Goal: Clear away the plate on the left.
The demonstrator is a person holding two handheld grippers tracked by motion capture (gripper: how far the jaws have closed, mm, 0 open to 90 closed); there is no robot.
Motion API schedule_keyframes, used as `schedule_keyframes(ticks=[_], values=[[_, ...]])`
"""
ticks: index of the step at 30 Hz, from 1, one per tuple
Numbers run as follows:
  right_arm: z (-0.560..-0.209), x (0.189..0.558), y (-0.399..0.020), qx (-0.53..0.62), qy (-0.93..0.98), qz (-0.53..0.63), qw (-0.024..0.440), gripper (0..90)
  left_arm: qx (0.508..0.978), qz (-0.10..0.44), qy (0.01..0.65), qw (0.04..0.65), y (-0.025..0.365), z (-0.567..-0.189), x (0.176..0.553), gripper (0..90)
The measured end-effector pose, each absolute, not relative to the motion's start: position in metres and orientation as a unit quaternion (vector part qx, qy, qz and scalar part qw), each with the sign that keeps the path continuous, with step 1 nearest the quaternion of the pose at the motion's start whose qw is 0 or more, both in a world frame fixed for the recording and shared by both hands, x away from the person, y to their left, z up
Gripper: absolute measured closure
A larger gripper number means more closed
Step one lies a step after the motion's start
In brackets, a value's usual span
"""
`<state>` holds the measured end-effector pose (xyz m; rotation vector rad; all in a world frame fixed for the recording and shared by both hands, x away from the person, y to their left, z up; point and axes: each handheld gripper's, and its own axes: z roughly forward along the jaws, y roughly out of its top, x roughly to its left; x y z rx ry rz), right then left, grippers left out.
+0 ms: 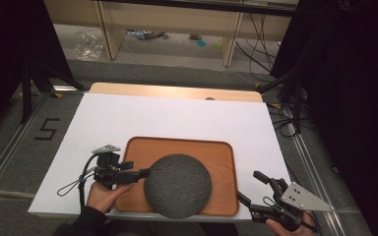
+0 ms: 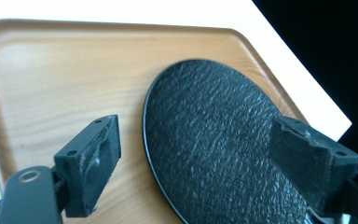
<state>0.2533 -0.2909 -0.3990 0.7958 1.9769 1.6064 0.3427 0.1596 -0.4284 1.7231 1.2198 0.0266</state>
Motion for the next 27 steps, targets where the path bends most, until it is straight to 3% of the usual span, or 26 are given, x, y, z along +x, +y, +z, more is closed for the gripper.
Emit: schedule_keyframes(ticks=[5,27], values=[[-0.399,0.253,-0.291,0.290,0.720,0.585,0.235,21.2,0.701,0.056,0.487,0.518,0.166,-0.419,0.336,16.1],[-0.399,0.253,-0.291,0.290,0.720,0.585,0.235,21.1,0.661,0.155,0.432,0.593,0.199,-0.396,0.305,16.5]])
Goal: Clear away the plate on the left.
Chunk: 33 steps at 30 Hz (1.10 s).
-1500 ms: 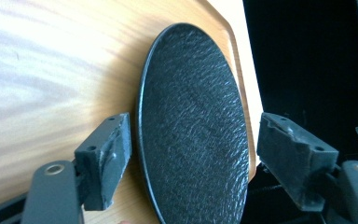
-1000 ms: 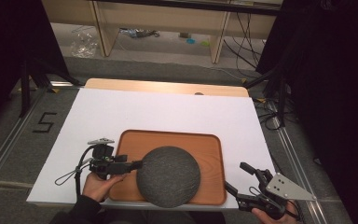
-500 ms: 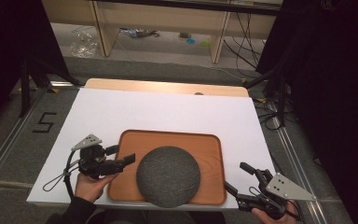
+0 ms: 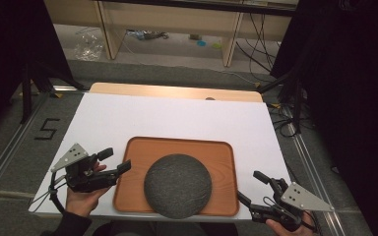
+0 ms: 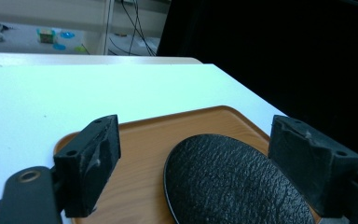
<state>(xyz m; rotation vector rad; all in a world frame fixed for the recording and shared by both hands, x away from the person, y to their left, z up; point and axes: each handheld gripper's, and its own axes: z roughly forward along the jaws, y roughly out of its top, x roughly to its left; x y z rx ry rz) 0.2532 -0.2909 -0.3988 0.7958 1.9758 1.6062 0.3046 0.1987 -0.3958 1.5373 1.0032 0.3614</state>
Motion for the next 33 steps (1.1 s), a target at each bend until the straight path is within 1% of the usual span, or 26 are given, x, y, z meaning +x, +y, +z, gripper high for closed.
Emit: schedule_keyframes(ticks=[3,12,15,24,29,33], values=[[-0.398,0.253,-0.292,0.292,0.724,0.580,0.234,21.1,0.662,0.168,0.426,0.594,0.202,-0.394,0.300,16.3],[-0.398,0.253,-0.291,0.289,0.724,0.582,0.233,21.2,0.670,0.230,0.396,0.584,0.207,-0.388,0.283,16.1],[-0.398,0.253,-0.291,0.290,0.724,0.581,0.233,21.2,0.672,0.235,0.389,0.585,0.209,-0.387,0.279,16.1],[-0.398,0.252,-0.291,0.289,0.728,0.577,0.230,21.2,0.651,0.228,0.404,0.600,0.221,-0.389,0.263,16.3],[-0.398,0.252,-0.291,0.290,0.728,0.577,0.230,21.1,0.665,0.225,0.405,0.586,0.218,-0.394,0.260,16.1],[-0.398,0.252,-0.291,0.291,0.729,0.575,0.230,21.1,0.671,0.237,0.396,0.579,0.215,-0.395,0.256,16.1]])
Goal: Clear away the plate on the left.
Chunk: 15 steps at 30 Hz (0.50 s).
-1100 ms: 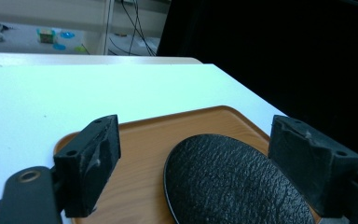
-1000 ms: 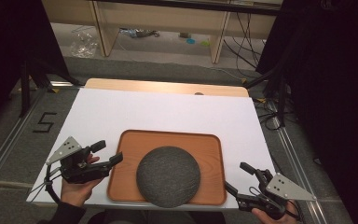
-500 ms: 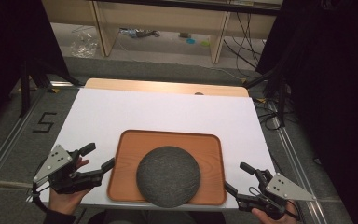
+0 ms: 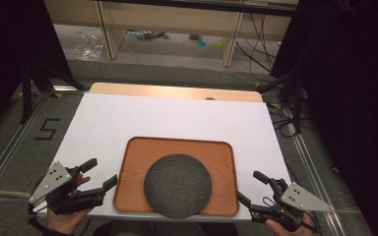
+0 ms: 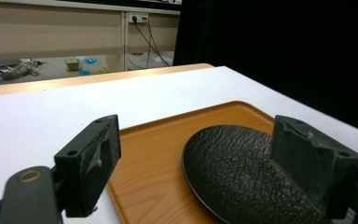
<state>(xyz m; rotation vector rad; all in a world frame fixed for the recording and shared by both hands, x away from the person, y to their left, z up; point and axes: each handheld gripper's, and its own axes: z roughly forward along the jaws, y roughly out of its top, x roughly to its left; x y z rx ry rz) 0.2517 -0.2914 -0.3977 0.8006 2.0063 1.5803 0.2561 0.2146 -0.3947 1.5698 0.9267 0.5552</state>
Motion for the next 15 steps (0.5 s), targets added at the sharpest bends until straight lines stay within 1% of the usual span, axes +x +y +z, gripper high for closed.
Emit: schedule_keyframes(ticks=[9,15], values=[[-0.3978,0.2519,-0.2914,0.290,0.730,0.575,0.231,21.1,0.670,0.238,0.396,0.581,0.2139,-0.3938,0.2521,16.7],[-0.3982,0.2522,-0.2913,0.290,0.727,0.578,0.231,21.1,0.667,0.222,0.406,0.583,0.2145,-0.3962,0.2558,16.5]])
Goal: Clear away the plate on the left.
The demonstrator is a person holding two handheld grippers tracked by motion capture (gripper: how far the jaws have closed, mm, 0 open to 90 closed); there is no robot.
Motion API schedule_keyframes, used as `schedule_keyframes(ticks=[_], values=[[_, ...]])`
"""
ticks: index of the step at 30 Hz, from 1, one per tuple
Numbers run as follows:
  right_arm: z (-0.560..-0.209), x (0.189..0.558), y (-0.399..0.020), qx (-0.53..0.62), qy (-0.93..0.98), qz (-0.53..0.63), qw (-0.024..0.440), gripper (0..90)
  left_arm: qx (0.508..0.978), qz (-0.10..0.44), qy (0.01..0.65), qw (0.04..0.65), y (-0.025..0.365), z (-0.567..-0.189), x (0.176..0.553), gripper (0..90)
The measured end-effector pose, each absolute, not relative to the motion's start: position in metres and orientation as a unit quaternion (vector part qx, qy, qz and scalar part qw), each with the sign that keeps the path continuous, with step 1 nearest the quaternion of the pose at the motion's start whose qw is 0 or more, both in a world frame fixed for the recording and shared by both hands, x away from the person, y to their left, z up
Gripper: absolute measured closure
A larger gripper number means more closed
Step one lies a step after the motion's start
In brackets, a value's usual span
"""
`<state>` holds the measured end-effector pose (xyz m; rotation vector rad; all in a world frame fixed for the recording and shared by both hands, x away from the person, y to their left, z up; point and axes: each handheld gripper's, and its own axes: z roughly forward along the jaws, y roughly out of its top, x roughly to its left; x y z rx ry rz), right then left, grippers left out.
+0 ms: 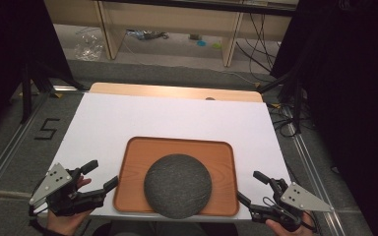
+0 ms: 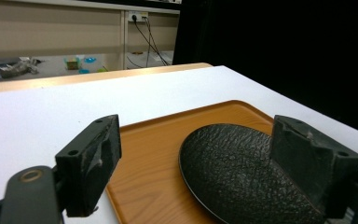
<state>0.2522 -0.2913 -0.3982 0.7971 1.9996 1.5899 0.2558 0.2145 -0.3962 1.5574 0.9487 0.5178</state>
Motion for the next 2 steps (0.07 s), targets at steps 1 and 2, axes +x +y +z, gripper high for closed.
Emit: schedule_keyframes(ticks=[1,2], values=[[-0.3982,0.2522,-0.2913,0.290,0.727,0.578,0.231,21.1,0.667,0.221,0.407,0.583,0.2145,-0.3964,0.2562,16.5],[-0.3983,0.2524,-0.2913,0.289,0.726,0.579,0.232,21.1,0.669,0.223,0.407,0.580,0.2146,-0.3967,0.2567,16.5]])
